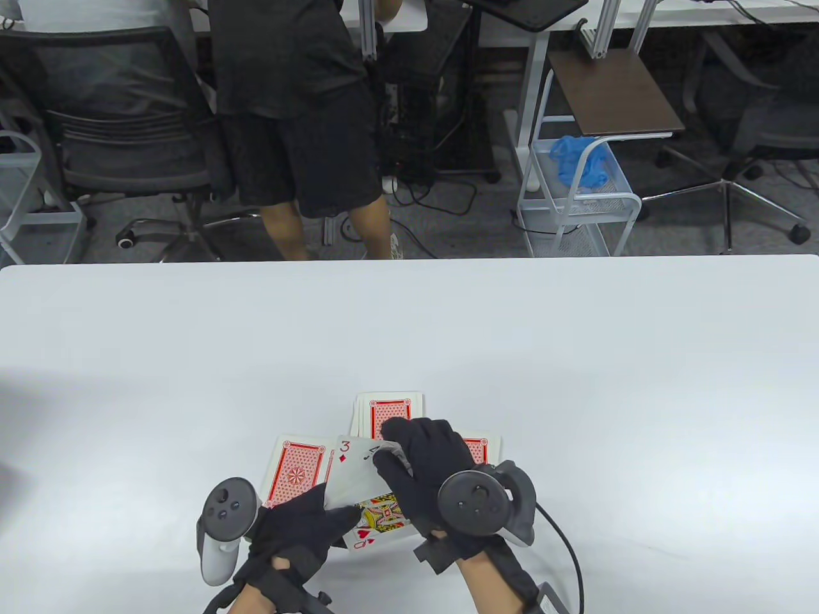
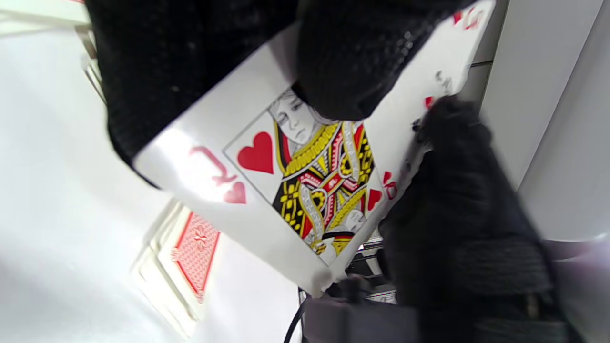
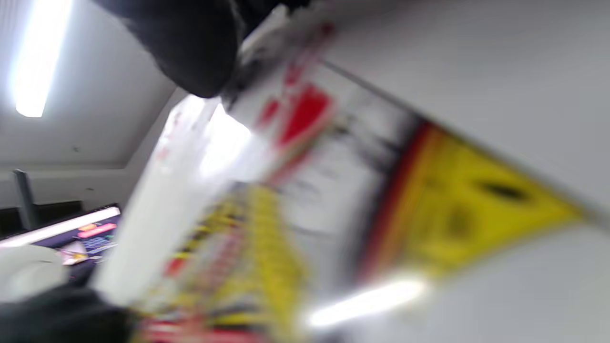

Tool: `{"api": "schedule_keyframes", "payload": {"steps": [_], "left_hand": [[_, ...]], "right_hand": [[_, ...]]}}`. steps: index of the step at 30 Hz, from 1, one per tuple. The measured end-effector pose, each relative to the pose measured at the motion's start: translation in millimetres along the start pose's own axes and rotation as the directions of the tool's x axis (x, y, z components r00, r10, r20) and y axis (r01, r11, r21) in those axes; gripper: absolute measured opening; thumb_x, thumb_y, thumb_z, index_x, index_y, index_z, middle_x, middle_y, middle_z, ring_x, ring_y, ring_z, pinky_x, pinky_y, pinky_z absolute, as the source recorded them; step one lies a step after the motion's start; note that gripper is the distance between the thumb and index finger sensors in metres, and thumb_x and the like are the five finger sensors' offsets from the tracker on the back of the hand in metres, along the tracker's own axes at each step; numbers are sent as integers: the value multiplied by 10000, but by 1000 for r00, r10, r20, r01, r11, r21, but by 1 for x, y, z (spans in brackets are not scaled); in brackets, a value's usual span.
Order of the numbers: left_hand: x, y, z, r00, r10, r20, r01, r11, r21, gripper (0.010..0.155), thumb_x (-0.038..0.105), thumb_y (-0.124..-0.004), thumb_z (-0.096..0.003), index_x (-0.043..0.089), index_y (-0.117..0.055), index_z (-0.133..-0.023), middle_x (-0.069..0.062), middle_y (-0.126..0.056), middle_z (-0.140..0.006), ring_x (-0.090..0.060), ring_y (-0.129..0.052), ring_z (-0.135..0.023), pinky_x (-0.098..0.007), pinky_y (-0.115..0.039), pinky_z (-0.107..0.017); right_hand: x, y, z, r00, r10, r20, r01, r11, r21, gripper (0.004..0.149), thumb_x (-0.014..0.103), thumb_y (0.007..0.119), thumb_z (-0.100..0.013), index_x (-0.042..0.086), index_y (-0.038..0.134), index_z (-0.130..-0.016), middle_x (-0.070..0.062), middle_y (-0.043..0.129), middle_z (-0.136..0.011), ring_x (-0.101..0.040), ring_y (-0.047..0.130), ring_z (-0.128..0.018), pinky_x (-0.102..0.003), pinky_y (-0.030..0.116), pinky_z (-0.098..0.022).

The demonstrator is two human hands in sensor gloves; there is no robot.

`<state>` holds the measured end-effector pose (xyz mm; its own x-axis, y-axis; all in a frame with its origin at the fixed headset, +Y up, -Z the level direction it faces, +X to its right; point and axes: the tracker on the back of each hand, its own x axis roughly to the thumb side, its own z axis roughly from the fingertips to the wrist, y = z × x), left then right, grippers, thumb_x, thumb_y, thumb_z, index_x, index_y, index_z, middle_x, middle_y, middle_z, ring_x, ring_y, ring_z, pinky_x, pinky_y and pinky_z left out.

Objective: Four-player card dealing with fan arrangement

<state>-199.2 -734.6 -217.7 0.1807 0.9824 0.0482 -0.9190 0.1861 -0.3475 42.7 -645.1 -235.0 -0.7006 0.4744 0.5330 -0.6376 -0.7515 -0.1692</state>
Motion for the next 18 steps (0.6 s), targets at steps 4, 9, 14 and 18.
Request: {"api": "schedule_keyframes", "payload": {"steps": [4, 9, 14, 18], "left_hand": [[-3, 7, 1, 999, 46, -7, -45, 998, 46, 439, 313, -895, -446, 178, -919, -863, -65, -1110, -762, -303, -1199, -609, -400, -1054, -398], [-6, 18, 5, 997, 77, -22, -73, 987, 145, 440, 317, -891, -453, 182, -910, -871, -61, -1107, -768, -301, -1196, -619, -398, -1051, -408], [-10, 19, 4, 995, 35, -93, -20, 987, 162, 440, 314, -879, -461, 166, -906, -874, -71, -1102, -775, -312, -1188, -632, -418, -1041, -412], [-8, 17, 4, 996, 11, -87, 1, 990, 138, 442, 319, -870, -461, 166, -906, -874, -74, -1098, -783, -317, -1187, -635, -416, -1042, -414]], "right_hand": [[-13, 0, 1, 970, -241, -44, 241, 970, 0, 628, 323, 753, -595, 54, 585, -1138, -222, 826, -969, -496, 862, -813, -703, 694, -583], [-30, 9, 3, 962, -135, -238, 184, 962, 200, 640, 508, 752, -583, 26, 768, -1003, -154, 951, -798, -425, 975, -652, -661, 773, -521], [-2, 13, 3, 989, 146, -33, -142, 984, 110, 407, 341, 779, -558, 106, 837, -886, -80, 984, -678, -344, 1006, -568, -624, 802, -496], [13, 11, 4, 949, 311, 45, -312, 950, 24, 416, 343, 764, -557, 106, 832, -892, -77, 980, -681, -339, 1003, -572, -623, 800, -499]]}}
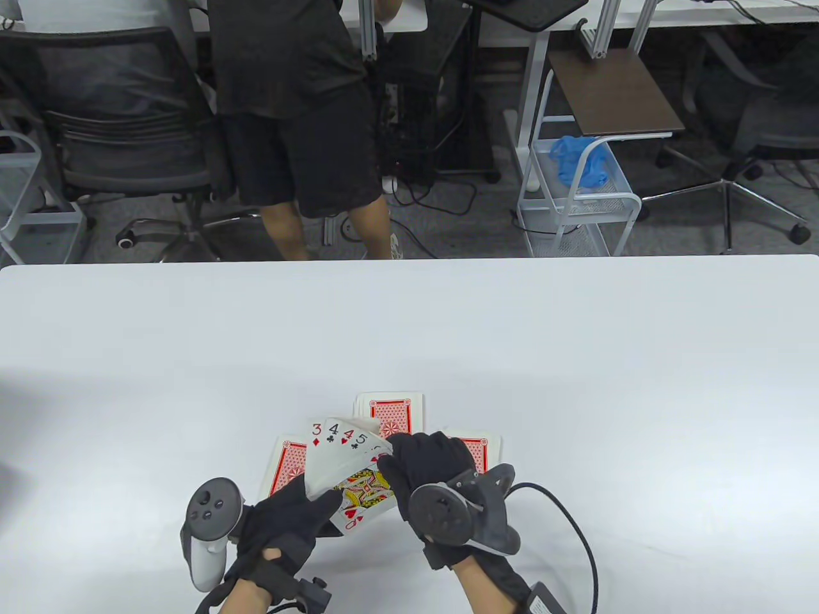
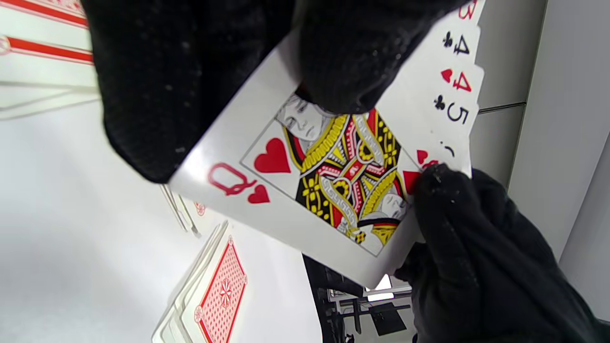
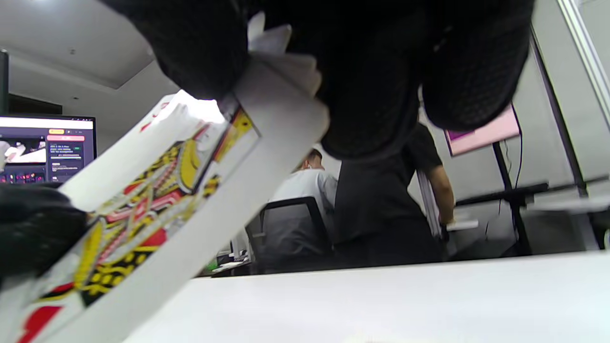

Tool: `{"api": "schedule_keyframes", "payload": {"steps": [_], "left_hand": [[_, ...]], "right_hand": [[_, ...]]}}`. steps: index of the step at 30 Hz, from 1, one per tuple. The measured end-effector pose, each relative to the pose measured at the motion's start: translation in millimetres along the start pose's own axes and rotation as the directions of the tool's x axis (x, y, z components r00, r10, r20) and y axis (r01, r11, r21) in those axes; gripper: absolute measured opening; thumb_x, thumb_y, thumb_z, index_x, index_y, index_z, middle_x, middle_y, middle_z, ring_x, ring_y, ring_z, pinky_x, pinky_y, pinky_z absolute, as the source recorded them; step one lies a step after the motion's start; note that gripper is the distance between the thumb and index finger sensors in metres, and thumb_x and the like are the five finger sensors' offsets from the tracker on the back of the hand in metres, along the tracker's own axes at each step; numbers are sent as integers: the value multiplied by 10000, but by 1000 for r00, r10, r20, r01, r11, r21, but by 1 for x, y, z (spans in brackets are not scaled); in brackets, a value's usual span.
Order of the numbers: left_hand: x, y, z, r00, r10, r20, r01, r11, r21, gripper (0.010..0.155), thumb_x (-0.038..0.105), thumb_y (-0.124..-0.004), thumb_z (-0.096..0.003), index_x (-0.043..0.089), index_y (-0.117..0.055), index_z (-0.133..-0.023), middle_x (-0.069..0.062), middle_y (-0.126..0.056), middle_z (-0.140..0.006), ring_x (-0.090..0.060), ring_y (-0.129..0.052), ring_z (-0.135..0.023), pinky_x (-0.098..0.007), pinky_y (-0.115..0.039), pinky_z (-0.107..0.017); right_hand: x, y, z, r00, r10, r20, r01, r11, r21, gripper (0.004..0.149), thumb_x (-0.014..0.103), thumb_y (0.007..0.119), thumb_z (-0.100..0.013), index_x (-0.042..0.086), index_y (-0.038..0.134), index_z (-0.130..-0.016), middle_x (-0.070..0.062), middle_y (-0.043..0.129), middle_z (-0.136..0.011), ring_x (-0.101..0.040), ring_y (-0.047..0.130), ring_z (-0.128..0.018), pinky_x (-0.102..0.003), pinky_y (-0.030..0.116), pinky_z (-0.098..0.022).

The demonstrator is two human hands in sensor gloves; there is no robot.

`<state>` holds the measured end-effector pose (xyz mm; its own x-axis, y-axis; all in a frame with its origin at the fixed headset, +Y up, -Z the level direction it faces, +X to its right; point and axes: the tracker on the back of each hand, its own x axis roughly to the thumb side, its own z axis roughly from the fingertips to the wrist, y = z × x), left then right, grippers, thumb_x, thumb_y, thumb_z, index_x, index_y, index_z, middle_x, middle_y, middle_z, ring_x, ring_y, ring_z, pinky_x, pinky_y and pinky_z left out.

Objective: Four-player card dealing with fan arrangement

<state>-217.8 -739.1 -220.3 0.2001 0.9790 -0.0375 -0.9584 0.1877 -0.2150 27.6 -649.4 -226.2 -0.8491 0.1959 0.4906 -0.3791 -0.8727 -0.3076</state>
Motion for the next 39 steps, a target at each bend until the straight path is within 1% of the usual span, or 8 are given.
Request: {"api": "schedule_keyframes", "payload": {"steps": [8, 11, 16, 21, 28, 31, 33, 39], "left_hand": [[1, -4, 1, 988, 144, 63, -141, 989, -48, 441, 323, -872, -460, 175, -908, -873, -73, -1102, -773, -312, -1193, -620, -399, -1049, -417], [-2, -5, 0, 986, 161, 47, -160, 986, -41, 443, 326, -873, -461, 171, -904, -875, -74, -1108, -760, -303, -1202, -597, -386, -1058, -401], [-9, -4, -1, 968, 250, -18, -250, 968, -21, 436, 310, -886, -458, 170, -908, -870, -81, -1109, -756, -316, -1202, -586, -397, -1056, -390], [-7, -5, 0, 975, 222, -10, -222, 974, -42, 437, 311, -888, -456, 167, -909, -869, -82, -1110, -752, -313, -1207, -575, -392, -1061, -384], [-8, -5, 0, 956, 291, -39, -291, 956, -19, 432, 299, -900, -454, 170, -911, -867, -84, -1114, -748, -317, -1209, -564, -394, -1062, -372], [2, -5, 2, 992, 126, 10, -125, 991, -36, 432, 302, -901, -447, 180, -915, -861, -75, -1114, -747, -311, -1212, -562, -390, -1065, -369], [5, -8, 4, 991, 132, 8, -131, 991, -27, 433, 294, -906, -447, 165, -918, -860, -89, -1118, -740, -321, -1211, -556, -398, -1062, -366], [2, -4, 3, 981, 192, -3, -192, 981, -12, 434, 299, -905, -449, 176, -910, -864, -76, -1109, -752, -310, -1212, -561, -388, -1064, -368]], "right_hand": [[-23, 4, 3, 963, -151, -223, 153, 988, -10, 584, 533, 700, -575, 70, 814, -913, -102, 960, -665, -379, 985, -565, -643, 785, -485], [-33, 10, 2, 899, -382, -216, 386, 922, -26, 414, 423, 760, -561, 114, 852, -821, -43, 957, -557, -321, 996, -504, -614, 810, -465], [-34, 15, 0, 801, -548, -240, 577, 814, 66, 484, 291, 739, -597, 47, 701, -1014, -125, 892, -783, -406, 927, -675, -665, 738, -543], [-29, 15, 2, 888, -378, -262, 386, 922, -23, 431, 429, 768, -567, 113, 821, -855, -28, 949, -581, -312, 1004, -522, -613, 819, -474], [-24, 9, 1, 881, -403, -247, 420, 908, 16, 569, 381, 752, -599, 19, 689, -1033, -155, 902, -803, -426, 956, -652, -675, 748, -527], [-26, 10, 6, 898, -331, -289, 320, 943, -87, 555, 550, 729, -568, 84, 825, -855, -60, 960, -586, -346, 1013, -510, -632, 810, -461], [-26, 11, 4, 899, -343, -272, 328, 939, -101, 420, 459, 761, -569, 116, 854, -794, -23, 968, -528, -308, 1028, -470, -614, 829, -448], [-32, 17, 6, 820, -502, -274, 496, 863, -96, 562, 446, 714, -598, 42, 741, -988, -129, 940, -753, -395, 980, -602, -658, 770, -505]]}}
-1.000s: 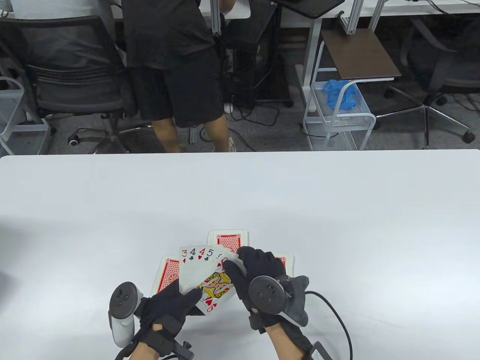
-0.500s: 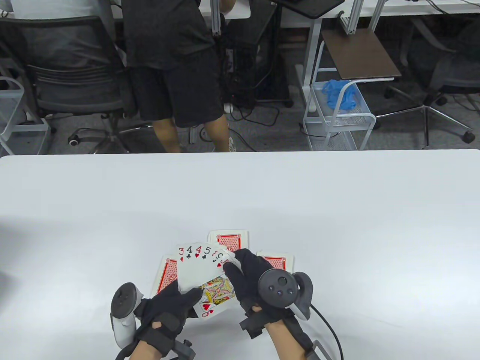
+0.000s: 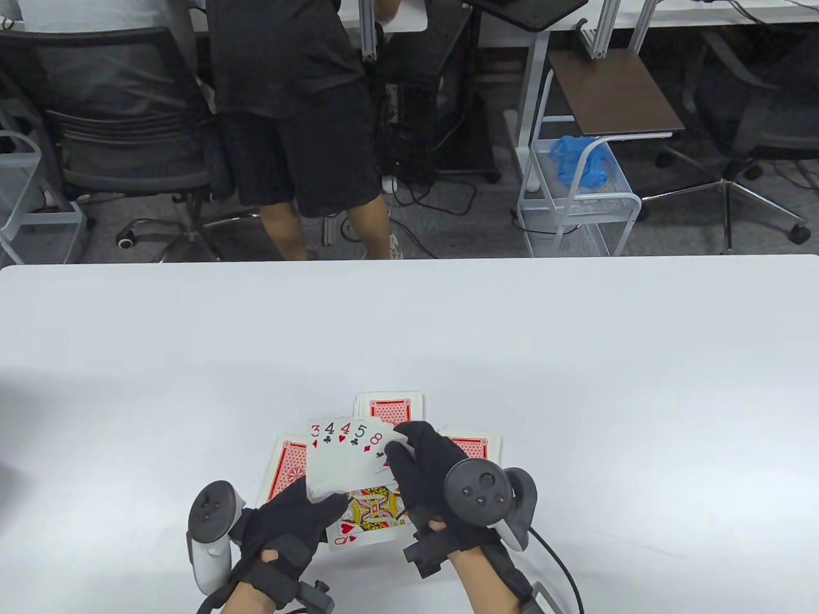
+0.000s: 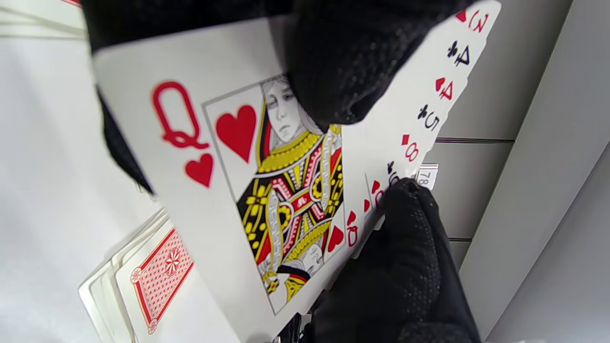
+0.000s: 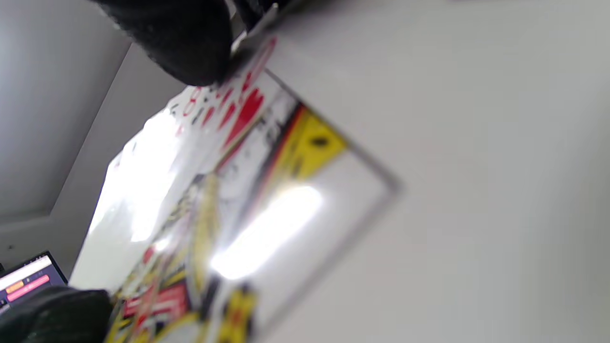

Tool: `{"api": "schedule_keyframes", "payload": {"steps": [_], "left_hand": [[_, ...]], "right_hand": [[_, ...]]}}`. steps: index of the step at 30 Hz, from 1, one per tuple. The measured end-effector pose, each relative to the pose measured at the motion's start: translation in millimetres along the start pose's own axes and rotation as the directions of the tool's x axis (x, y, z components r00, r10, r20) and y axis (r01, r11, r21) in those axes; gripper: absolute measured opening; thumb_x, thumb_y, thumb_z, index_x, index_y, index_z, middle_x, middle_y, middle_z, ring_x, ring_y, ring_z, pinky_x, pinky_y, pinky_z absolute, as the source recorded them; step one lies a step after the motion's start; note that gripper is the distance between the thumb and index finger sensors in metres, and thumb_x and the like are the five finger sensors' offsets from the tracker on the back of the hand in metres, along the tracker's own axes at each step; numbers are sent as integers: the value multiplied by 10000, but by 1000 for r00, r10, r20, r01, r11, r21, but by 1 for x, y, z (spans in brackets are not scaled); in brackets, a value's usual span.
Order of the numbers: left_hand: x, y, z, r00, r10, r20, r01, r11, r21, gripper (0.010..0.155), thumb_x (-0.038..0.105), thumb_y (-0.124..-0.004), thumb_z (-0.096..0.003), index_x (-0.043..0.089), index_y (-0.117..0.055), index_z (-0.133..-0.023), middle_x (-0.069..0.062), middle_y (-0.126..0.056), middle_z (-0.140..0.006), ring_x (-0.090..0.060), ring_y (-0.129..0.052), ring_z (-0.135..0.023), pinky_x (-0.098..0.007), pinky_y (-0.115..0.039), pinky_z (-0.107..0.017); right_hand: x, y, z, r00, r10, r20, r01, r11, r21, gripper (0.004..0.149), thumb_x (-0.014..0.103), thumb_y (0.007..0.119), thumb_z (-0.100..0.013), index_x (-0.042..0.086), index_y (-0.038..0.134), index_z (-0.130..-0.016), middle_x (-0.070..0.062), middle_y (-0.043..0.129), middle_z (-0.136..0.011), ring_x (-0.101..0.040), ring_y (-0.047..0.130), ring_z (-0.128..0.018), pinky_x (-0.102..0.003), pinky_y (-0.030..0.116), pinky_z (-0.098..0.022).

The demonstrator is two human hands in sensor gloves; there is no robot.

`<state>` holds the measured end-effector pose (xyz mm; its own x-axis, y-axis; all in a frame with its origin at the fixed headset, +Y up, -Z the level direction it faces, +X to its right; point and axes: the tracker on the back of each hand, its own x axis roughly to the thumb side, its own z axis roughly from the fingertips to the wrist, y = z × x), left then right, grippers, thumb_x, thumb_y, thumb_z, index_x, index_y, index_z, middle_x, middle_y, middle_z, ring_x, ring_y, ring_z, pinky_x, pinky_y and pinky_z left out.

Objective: Four-player card dealing with fan arrangement

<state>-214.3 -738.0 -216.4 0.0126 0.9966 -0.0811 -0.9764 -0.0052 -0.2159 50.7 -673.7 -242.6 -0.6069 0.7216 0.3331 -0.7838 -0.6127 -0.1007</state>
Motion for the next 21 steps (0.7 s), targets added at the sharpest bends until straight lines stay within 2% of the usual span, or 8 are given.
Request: {"api": "schedule_keyframes", "payload": {"steps": [1, 3, 6, 10, 15, 16, 18, 21], "left_hand": [[1, 2, 1, 1000, 17, 3, -17, 1000, 13, 432, 298, -904, -449, 177, -911, -863, -76, -1111, -749, -309, -1212, -560, -388, -1064, -368], [2, 7, 3, 1000, 23, 12, -24, 998, 52, 433, 300, -902, -452, 178, -905, -868, -76, -1106, -756, -308, -1210, -566, -388, -1062, -372], [2, 12, 5, 999, 42, 16, -43, 993, 113, 434, 307, -897, -457, 185, -896, -874, -66, -1100, -766, -298, -1208, -577, -379, -1064, -381], [1, 17, 7, 999, 32, 15, -34, 988, 152, 435, 312, -894, -462, 188, -889, -879, -60, -1099, -769, -291, -1207, -584, -373, -1064, -387], [0, 20, 7, 998, 69, 14, -71, 984, 166, 433, 315, -893, -465, 194, -886, -881, -55, -1098, -770, -287, -1206, -587, -370, -1064, -388], [0, 20, 7, 997, 76, 16, -78, 983, 169, 433, 316, -892, -465, 194, -886, -881, -55, -1095, -774, -286, -1206, -588, -370, -1064, -390], [1, 22, 7, 995, 94, 32, -98, 980, 175, 434, 318, -890, -469, 197, -880, -885, -51, -1093, -778, -284, -1203, -595, -368, -1063, -395], [3, 26, 9, 996, 78, 45, -86, 974, 208, 433, 324, -886, -474, 204, -872, -890, -42, -1089, -785, -276, -1199, -610, -364, -1061, -405]], "right_hand": [[-4, -1, 0, 1000, -6, -11, 6, 1000, -4, 614, 507, 692, -593, 32, 751, -978, -130, 945, -735, -396, 985, -590, -658, 773, -497], [-9, -2, -1, 999, 0, -47, 1, 1000, 30, 591, 521, 712, -586, 42, 803, -921, -110, 967, -667, -386, 1000, -553, -654, 787, -479], [-13, 1, -3, 998, 30, -63, -19, 986, 164, 568, 548, 742, -574, 73, 849, -866, -70, 991, -609, -365, 1019, -536, -641, 805, -474], [-11, 9, -4, 1000, -4, -27, 9, 980, 197, 391, 395, 789, -567, 103, 882, -810, -40, 1009, -557, -331, 1036, -525, -624, 818, -474], [-16, 16, -3, 989, -149, -12, 147, 959, 243, 451, 325, 748, -590, 71, 765, -963, -88, 956, -743, -365, 985, -638, -641, 770, -532], [-17, 16, -3, 985, -171, -17, 170, 955, 243, 476, 331, 749, -595, 58, 746, -986, -105, 946, -760, -377, 977, -637, -648, 762, -533], [-24, 18, -1, 979, -185, -80, 199, 947, 250, 597, 459, 752, -589, 11, 756, -984, -136, 953, -736, -397, 979, -599, -662, 761, -508], [-28, 21, -1, 990, -73, -123, 109, 940, 322, 582, 489, 765, -579, 16, 841, -909, -105, 1005, -647, -362, 1020, -530, -640, 801, -473]]}}
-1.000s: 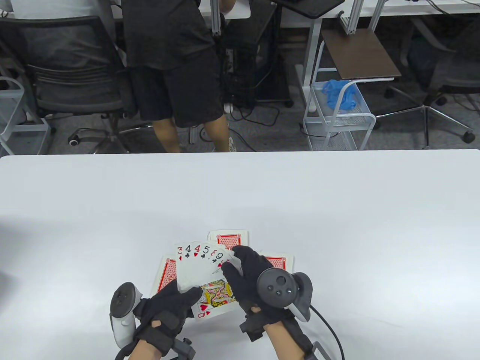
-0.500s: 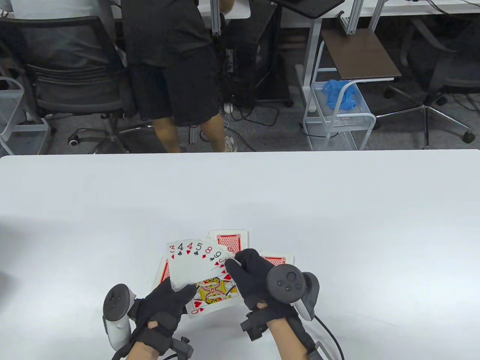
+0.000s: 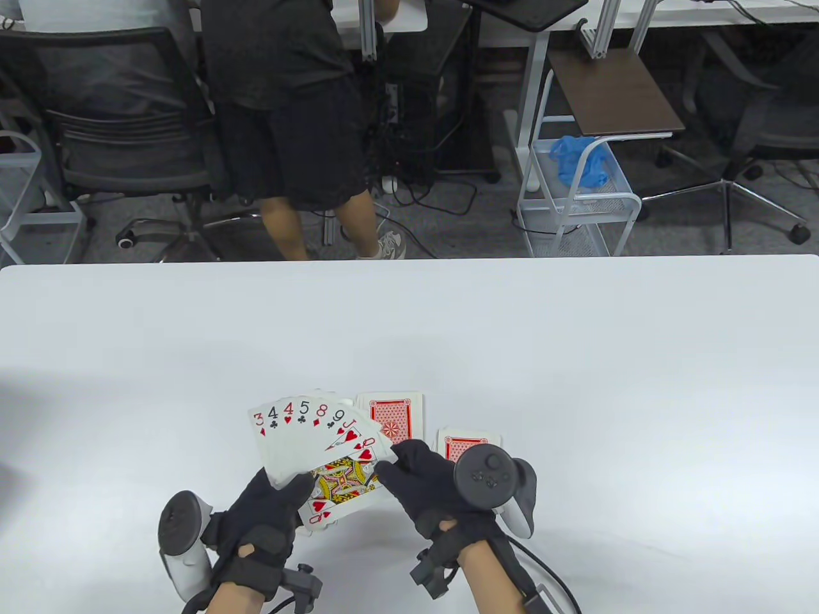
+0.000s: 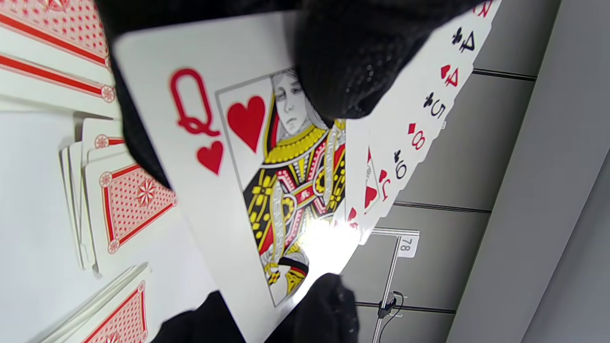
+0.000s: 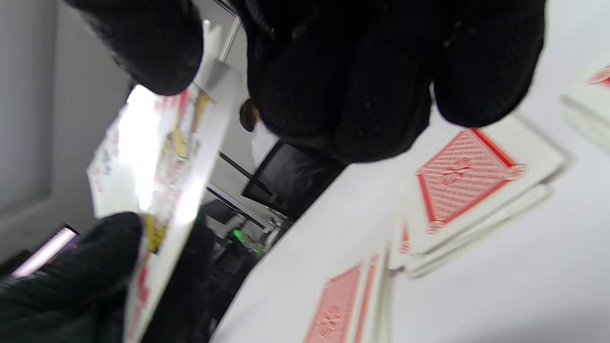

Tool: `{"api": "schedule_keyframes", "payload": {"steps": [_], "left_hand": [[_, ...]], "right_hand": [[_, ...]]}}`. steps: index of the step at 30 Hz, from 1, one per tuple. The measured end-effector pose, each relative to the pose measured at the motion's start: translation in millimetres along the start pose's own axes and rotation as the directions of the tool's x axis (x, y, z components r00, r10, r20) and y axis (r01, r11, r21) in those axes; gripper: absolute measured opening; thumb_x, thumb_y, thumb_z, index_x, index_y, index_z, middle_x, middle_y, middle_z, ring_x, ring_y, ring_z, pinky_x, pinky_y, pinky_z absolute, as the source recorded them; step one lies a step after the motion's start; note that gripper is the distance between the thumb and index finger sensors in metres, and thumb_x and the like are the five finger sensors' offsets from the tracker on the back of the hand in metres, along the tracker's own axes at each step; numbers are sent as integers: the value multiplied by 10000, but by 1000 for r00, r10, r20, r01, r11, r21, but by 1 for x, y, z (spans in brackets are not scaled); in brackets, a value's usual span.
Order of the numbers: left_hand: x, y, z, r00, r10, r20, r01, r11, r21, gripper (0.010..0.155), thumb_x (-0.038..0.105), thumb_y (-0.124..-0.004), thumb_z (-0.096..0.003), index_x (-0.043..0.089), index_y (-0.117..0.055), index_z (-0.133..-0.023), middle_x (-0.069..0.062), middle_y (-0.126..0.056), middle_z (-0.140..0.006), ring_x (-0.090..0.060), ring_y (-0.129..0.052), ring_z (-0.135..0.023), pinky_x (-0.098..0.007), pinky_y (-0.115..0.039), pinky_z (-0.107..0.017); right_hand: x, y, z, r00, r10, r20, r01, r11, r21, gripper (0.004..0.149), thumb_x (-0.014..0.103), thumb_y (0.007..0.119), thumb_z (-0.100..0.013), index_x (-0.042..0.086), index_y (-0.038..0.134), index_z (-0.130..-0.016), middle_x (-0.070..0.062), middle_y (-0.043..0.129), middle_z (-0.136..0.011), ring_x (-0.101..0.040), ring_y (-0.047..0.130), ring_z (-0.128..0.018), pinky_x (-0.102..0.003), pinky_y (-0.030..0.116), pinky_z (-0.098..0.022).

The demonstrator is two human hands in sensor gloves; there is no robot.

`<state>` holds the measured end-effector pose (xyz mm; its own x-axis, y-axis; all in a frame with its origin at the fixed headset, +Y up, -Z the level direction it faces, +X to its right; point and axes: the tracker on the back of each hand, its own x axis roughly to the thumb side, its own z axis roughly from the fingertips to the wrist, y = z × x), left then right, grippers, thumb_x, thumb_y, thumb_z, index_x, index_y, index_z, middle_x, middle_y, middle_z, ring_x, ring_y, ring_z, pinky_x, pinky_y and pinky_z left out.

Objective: Four-player card dealing with fan arrangement

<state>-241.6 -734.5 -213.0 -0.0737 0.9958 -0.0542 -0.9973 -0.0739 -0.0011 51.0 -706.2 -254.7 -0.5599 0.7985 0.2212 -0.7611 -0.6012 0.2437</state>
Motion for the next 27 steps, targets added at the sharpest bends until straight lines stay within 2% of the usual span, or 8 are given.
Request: {"api": "schedule_keyframes", "payload": {"steps": [3, 9, 16, 20, 22, 23, 25, 27], "left_hand": [[0, 4, 1, 1000, -22, 6, 22, 999, 40, 435, 330, -882, -478, 211, -864, -896, -35, -1079, -800, -270, -1196, -624, -360, -1061, -415], [7, 10, 2, 971, -234, 55, 226, 965, 130, 435, 340, -876, -479, 213, -864, -895, -28, -1087, -793, -263, -1196, -631, -362, -1059, -419], [6, 5, 3, 986, -157, 58, 153, 986, 71, 433, 336, -882, -474, 208, -873, -887, -38, -1095, -780, -270, -1200, -613, -366, -1060, -407], [4, -1, 4, 997, -64, 51, 62, 998, 31, 432, 334, -882, -477, 208, -871, -890, -41, -1084, -790, -275, -1198, -610, -364, -1060, -408], [5, -1, 4, 994, -96, 54, 94, 995, 40, 433, 331, -885, -473, 206, -873, -887, -44, -1089, -783, -276, -1201, -602, -365, -1061, -402], [5, -1, 4, 991, -118, 58, 115, 993, 38, 432, 334, -884, -472, 209, -874, -886, -37, -1084, -787, -269, -1205, -595, -357, -1065, -396], [5, -3, 3, 993, -102, 53, 101, 995, 23, 434, 333, -886, -471, 208, -875, -886, -39, -1090, -781, -273, -1205, -594, -361, -1064, -395], [5, -6, 2, 993, -102, 58, 103, 995, -10, 433, 332, -887, -470, 208, -876, -885, -41, -1092, -780, -275, -1205, -592, -361, -1065, -394]], "right_hand": [[2, 7, -2, 1000, 4, 18, -5, 995, 96, 509, 423, 777, -584, 24, 880, -884, -88, 1038, -629, -342, 1040, -520, -627, 814, -474], [26, 10, 4, 984, 136, 118, -131, 990, -45, 413, 351, 810, -567, 61, 932, -833, -64, 1064, -581, -318, 1050, -502, -616, 823, -471], [25, 5, 8, 980, 190, 59, -176, 967, -181, 414, 361, 808, -568, 51, 934, -810, -53, 1058, -552, -307, 1049, -475, -610, 827, -459], [18, 3, 9, 975, 222, -9, -217, 943, -253, 430, 448, 814, -565, 78, 949, -737, -43, 1037, -481, -325, 1036, -434, -628, 818, -435], [20, -7, 9, 943, 324, -72, -330, 937, -111, 516, 510, 783, -581, 80, 873, -851, -77, 992, -618, -378, 996, -559, -654, 782, -490], [22, -13, 11, 939, 338, -65, -343, 933, -111, 554, 539, 742, -597, 89, 820, -912, -79, 959, -694, -378, 977, -613, -644, 780, -512], [27, -21, 14, 967, 254, -15, -247, 926, -285, 602, 544, 744, -588, 53, 827, -926, -129, 965, -718, -417, 976, -611, -665, 775, -497], [32, -25, 15, 963, 271, -6, -259, 913, -315, 673, 572, 745, -567, 27, 827, -953, -170, 971, -761, -442, 980, -609, -675, 772, -489]]}}
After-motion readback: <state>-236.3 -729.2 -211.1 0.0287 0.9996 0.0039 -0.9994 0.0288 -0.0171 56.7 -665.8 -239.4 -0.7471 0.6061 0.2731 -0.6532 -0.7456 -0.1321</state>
